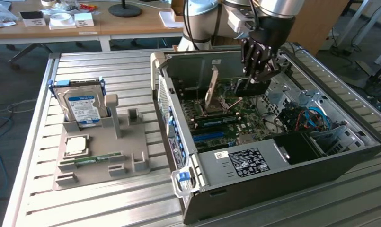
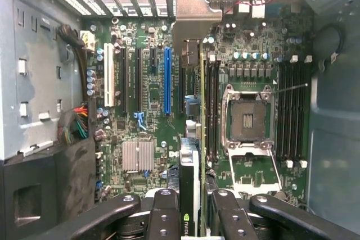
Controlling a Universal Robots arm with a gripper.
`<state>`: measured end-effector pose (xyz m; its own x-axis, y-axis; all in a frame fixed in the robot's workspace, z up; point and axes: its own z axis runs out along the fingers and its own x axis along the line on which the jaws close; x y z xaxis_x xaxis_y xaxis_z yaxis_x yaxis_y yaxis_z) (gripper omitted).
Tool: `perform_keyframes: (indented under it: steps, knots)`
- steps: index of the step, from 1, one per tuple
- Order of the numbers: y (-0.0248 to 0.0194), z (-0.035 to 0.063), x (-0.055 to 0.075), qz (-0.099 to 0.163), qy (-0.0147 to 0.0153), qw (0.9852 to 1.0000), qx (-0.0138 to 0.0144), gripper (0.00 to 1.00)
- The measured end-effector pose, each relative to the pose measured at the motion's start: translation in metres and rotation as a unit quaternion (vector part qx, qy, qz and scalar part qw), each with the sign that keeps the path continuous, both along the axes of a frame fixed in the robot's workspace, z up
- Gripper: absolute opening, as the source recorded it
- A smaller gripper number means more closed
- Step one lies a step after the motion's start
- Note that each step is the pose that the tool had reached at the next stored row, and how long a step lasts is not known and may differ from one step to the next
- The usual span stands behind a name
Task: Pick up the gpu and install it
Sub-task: 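Insert the gpu into the slot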
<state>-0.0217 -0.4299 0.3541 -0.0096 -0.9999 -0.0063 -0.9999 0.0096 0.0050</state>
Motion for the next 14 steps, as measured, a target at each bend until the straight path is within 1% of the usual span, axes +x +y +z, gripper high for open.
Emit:
perform_keyframes:
  steps: [8,11,14]
  knots:
    - [-0.0005,-0.0001,-0.0102,0.000,-0.0006,1.0000,0.0000,0.27]
    - [-0.0023,-0.0001,-0.0106,0.000,-0.0006,1.0000,0.0000,0.27]
    - [-0.0060,-0.0001,-0.0107,0.000,-0.0006,1.0000,0.0000,0.27]
